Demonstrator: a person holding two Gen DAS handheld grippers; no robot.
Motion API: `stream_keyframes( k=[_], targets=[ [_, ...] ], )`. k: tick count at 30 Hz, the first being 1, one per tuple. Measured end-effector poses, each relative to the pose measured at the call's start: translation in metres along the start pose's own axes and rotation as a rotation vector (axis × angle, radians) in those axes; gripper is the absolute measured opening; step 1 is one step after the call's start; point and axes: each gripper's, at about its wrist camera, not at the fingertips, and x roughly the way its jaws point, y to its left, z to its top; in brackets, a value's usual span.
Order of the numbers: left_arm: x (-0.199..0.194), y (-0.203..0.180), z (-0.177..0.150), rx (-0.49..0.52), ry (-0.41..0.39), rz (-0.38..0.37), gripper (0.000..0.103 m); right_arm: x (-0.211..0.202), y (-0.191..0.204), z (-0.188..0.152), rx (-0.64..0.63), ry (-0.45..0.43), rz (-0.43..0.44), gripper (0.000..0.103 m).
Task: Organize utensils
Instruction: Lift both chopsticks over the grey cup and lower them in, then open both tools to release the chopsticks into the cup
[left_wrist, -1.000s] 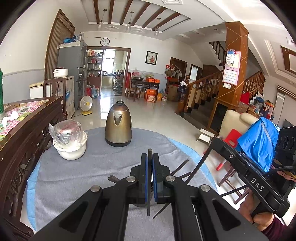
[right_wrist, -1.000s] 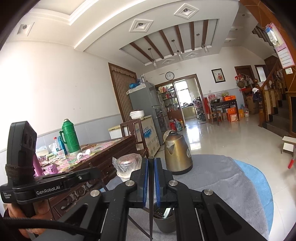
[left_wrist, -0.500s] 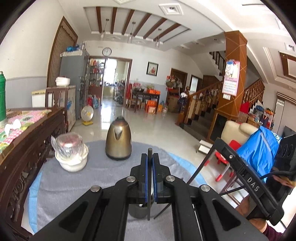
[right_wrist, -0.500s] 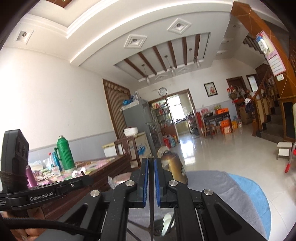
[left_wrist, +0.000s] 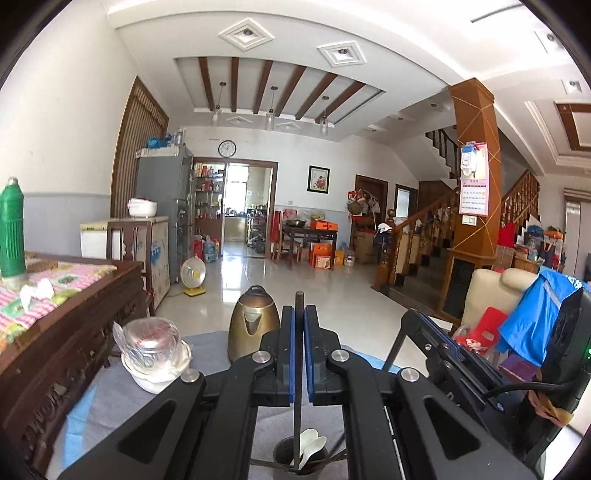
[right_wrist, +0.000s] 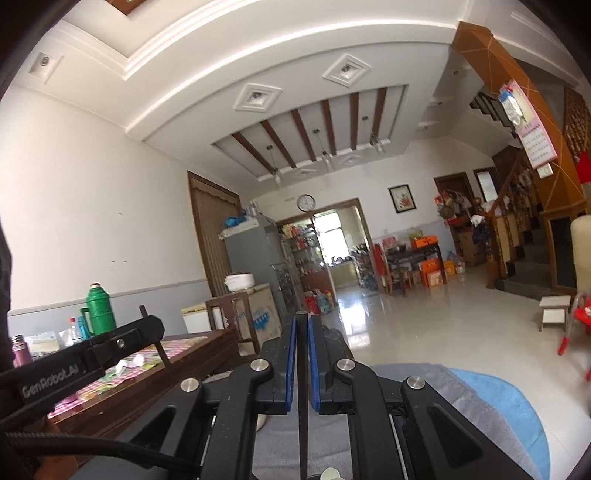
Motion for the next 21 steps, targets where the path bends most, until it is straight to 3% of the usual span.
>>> stream_keyframes(
  k=[11,18,21],
  targets=[
    [0.046,0.018,-0.034,-0.070,0.081,0.043,0.005,0.029,-0.007,-0.023,-0.003,0.074,-0.058,0.007],
    [0.059,0.018,-0.051,-0.062,0.151,0.044,0.005,0.030,-0.008,-0.029,-0.032,0.119,-0.045,0.007],
    [0.058,0.020,-0.051,-0.064,0.179,0.041,0.006,0.035,-0.012,-0.031,-0.012,0.192,-0.023,0.008]
  ],
)
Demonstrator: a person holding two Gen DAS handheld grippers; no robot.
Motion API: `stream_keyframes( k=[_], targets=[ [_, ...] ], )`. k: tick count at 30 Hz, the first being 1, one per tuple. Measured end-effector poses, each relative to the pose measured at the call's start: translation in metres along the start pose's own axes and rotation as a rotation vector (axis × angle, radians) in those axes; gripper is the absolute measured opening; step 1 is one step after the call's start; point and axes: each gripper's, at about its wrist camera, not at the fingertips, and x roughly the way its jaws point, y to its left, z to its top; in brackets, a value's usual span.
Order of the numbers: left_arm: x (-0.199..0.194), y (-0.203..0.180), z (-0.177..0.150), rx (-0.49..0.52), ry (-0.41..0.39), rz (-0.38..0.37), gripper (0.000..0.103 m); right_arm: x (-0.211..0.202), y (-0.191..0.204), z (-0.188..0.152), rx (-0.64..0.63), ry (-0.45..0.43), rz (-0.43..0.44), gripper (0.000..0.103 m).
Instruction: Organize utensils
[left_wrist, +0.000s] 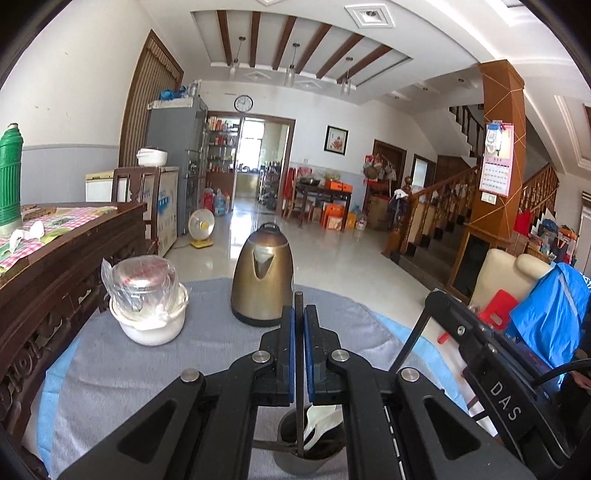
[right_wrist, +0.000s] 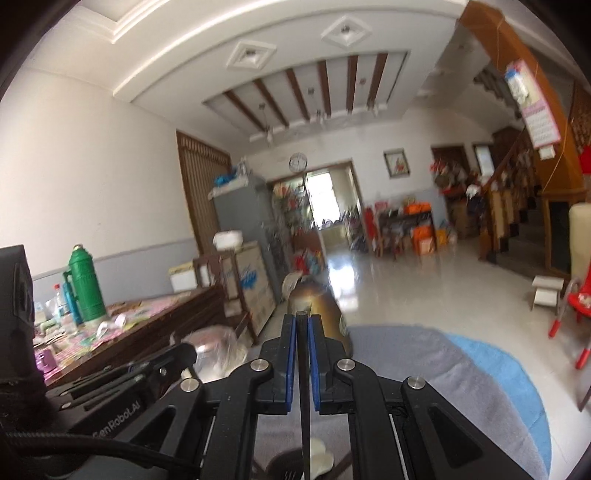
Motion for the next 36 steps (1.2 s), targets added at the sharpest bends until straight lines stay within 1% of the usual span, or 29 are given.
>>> stream_keyframes(
  k=[2,3,4,5,6,8,10,12,15,17,20,23,25,26,30,36],
  targets=[
    [-0.004,0.000,0.000,0.010,0.007,0.010,0.011,-0.002,-0.006,-0.003,0.028,0.034,0.016,0.009],
    [-0.008,-0.001,-0.001,0.016,0.008,0.019,0.025,-0.003,-0.010,-0.003,0.043,0.053,0.023,0.011],
    [-0.011,0.000,-0.001,0.017,0.008,0.027,0.044,-0.005,-0.015,-0.003,0.063,0.068,0.031,0.012],
    [-0.015,0.000,-0.001,0.016,0.004,0.033,0.051,-0.006,-0.021,-0.002,0.081,0.077,0.036,0.015],
    [-0.023,0.000,-0.001,0.020,-0.010,0.045,0.054,-0.010,-0.025,-0.002,0.102,0.083,0.041,0.018],
    [-0.032,-0.002,-0.001,0.042,-0.017,0.070,0.058,-0.020,-0.034,-0.002,0.130,0.075,0.044,0.019],
    [-0.041,-0.005,-0.002,0.072,-0.015,0.114,0.076,-0.028,-0.037,0.000,0.144,0.062,0.041,0.020],
    [-0.052,-0.008,-0.004,0.094,-0.018,0.150,0.079,-0.041,-0.042,0.003,0.157,0.048,0.041,0.024],
    [-0.066,-0.015,-0.009,0.131,-0.005,0.211,0.088,-0.057,-0.043,0.004,0.177,0.029,0.043,0.029],
    [-0.077,-0.024,-0.015,0.168,0.004,0.256,0.088,-0.070,-0.045,0.005,0.186,0.022,0.042,0.030],
    [-0.096,-0.037,-0.024,0.208,0.005,0.294,0.091,-0.085,-0.046,0.005,0.202,0.026,0.048,0.031],
    [-0.117,-0.048,-0.033,0.227,-0.010,0.304,0.097,-0.101,-0.046,0.001,0.210,0.045,0.044,0.035],
    [-0.131,-0.055,-0.038,0.240,-0.026,0.309,0.099,-0.110,-0.044,-0.001,0.210,0.060,0.039,0.052],
    [-0.138,-0.059,-0.040,0.251,-0.035,0.315,0.099,-0.117,-0.043,-0.003,0.207,0.066,0.041,0.065],
    [-0.160,-0.070,-0.044,0.288,-0.056,0.331,0.100,-0.136,-0.034,-0.008,0.143,0.084,0.004,0.065],
    [-0.190,-0.071,-0.043,0.282,-0.087,0.344,0.100,-0.161,-0.033,-0.014,0.120,0.130,-0.006,0.065]
  ],
)
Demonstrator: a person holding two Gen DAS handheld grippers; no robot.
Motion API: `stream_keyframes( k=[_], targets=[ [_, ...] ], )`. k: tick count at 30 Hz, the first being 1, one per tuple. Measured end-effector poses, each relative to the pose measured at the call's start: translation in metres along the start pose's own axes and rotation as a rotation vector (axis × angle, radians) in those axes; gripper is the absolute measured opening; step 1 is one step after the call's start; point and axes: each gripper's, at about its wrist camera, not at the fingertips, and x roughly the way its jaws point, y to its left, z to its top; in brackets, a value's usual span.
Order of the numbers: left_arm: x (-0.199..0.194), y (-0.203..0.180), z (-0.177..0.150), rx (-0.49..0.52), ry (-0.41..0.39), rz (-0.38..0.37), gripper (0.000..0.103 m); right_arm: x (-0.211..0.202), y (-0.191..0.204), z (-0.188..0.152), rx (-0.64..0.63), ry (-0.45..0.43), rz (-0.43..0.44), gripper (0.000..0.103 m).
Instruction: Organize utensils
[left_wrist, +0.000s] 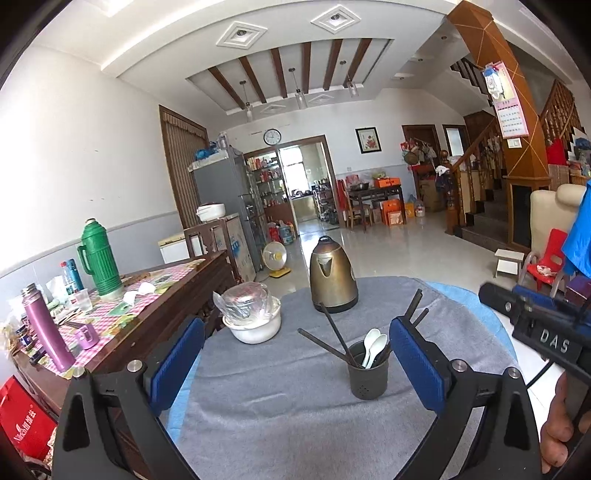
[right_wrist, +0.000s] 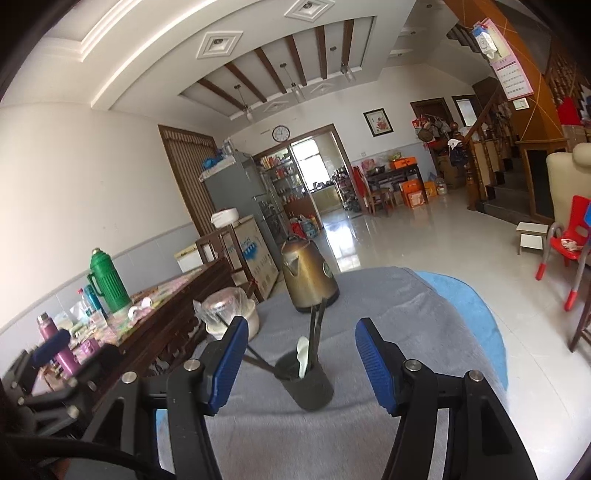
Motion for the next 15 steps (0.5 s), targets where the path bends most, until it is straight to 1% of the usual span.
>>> stream_keyframes(
  k=[5,11,15],
  targets=[
    [-0.014,0.013,0.004,-0.006,-0.021,0.055,0.101,-0.014,0.013,-0.007,-0.063,0.032,-0.020,0.065],
    [-0.028,0.028,0.002,-0.029,-0.005,0.092,0.102,-0.024,0.033,-0.013,-0.117,0.068,-0.019,0.065],
    [-0.037,0.037,-0.002,-0.046,0.014,0.097,0.102,-0.033,0.046,-0.019,-0.157,0.082,-0.028,0.065]
  ],
)
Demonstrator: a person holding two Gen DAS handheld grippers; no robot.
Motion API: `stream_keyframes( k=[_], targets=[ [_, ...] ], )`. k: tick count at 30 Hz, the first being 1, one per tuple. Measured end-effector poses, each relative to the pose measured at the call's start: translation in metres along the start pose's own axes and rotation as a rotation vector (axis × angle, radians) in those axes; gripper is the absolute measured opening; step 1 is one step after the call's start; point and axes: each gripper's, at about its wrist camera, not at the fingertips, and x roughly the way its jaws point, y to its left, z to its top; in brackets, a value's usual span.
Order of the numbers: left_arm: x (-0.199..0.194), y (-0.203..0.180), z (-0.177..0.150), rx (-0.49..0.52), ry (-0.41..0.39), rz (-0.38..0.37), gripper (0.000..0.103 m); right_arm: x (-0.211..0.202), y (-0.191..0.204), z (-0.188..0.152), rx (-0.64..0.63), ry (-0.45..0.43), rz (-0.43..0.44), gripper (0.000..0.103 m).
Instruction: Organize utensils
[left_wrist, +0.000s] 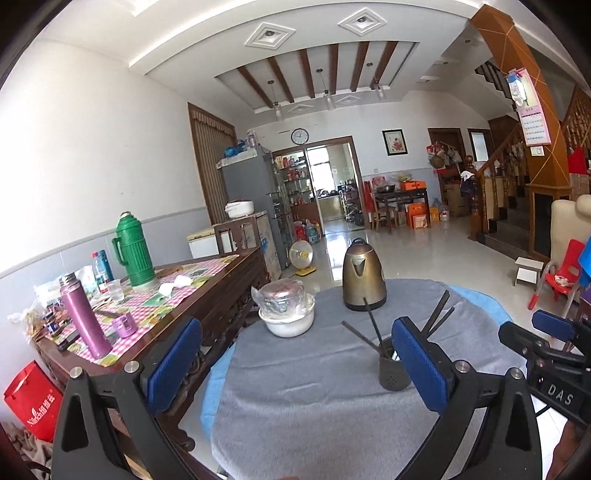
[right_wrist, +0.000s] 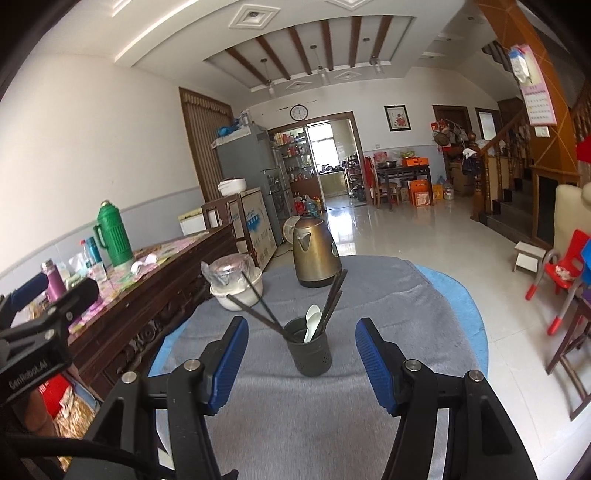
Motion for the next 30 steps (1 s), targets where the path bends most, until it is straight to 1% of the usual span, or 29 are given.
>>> stream_keyframes(
  k=[4,9,15,18,24,30],
  targets=[
    [-0.008,0.005,-0.005,-0.001,0.009,0.009,0.102,-0.010,0.007,-0.007,-0.022,0.017,-0.003,0.065],
    [-0.015,0.010,-0.011,0.010,0.029,0.003,0.102,-0.020,0.006,-0.012,-0.009,0.026,-0.018,0.065],
    [-0.030,0.012,-0.013,0.020,0.022,0.015,0.102,-0.032,0.005,-0.018,-0.009,0.023,-0.048,0.065],
    [-0.036,0.014,-0.013,0.016,0.023,0.014,0.102,-0.037,0.004,-0.019,0.007,0.030,-0.038,0.065],
    [-0.043,0.014,-0.012,0.021,0.016,0.027,0.102,-0.044,0.010,-0.025,-0.015,0.042,-0.030,0.065],
    [-0.042,0.021,-0.015,-0.013,0.046,0.037,0.102,-0.047,0.015,-0.031,-0.032,0.049,-0.029,0.065]
  ],
)
